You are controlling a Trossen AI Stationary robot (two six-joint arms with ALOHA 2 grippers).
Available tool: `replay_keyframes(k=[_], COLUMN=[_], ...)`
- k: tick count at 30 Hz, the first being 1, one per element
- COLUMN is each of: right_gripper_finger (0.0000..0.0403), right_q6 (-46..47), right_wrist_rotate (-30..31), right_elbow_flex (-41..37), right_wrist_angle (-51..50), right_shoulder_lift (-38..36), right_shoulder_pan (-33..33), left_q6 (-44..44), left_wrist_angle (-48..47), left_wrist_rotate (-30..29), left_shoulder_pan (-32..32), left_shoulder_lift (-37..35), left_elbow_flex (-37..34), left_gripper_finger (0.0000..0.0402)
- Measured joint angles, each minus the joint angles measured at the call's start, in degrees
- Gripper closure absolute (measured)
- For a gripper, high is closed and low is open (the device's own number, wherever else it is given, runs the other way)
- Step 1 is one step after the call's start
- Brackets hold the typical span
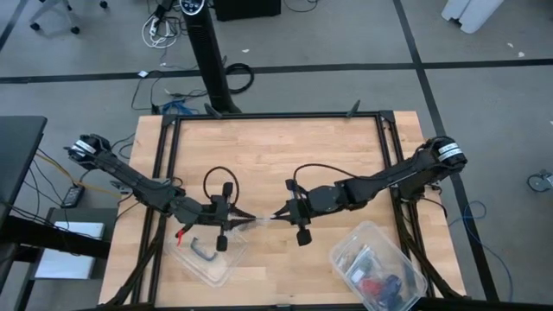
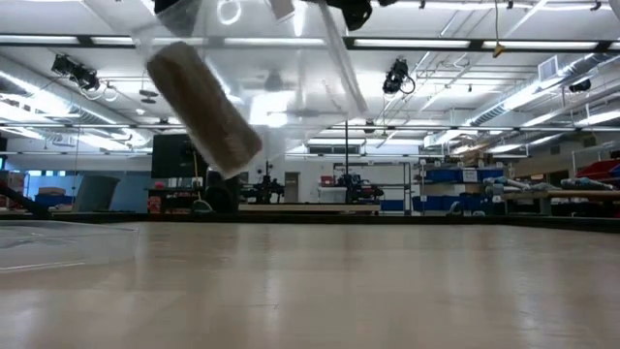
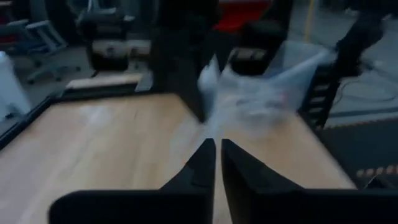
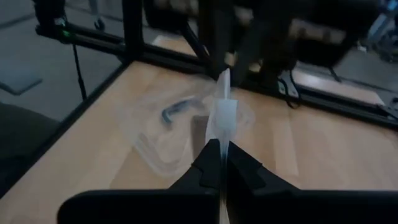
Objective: Roll bandage
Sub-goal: Close the transparent zip bag
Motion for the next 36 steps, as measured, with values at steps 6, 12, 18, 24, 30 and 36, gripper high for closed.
replay_keyframes(k=[6,12,18,24,30,36], right_gripper_finger=[0.0401,0.0402,0.0402,0.0403,0.0403,0.0403], right_q6=[0.9,1.9,2.6,2.8,2.8,2.8], right_wrist_rotate=[1.3,1.5,1.5,1.5,1.5,1.4], right_elbow_flex=[5.4,7.9,8.0,8.0,7.9,7.9], right_wrist_angle=[-10.2,-14.2,-14.4,-15.1,-14.8,-14.6], right_shoulder_lift=[-1.4,-0.8,-0.4,0.8,1.1,1.1], right_shoulder_pan=[0.7,-0.5,-1.9,-2.3,-2.3,-2.4], left_q6=[0.1,-4.6,-4.4,-4.3,-4.4,-2.7], left_wrist_angle=[-0.9,-9.6,-12.5,-14.8,-17.0,-17.7], left_wrist_rotate=[0.9,3.7,5.1,5.0,5.0,6.1], left_shoulder_pan=[0.1,3.5,5.6,6.7,8.0,8.2], left_shoulder_lift=[-0.3,1.2,3.0,3.2,3.4,4.1], left_elbow_flex=[4.0,8.8,11.5,13.5,13.6,13.6], left_gripper_finger=[0.0318,0.0275,0.027,0.027,0.0281,0.0335])
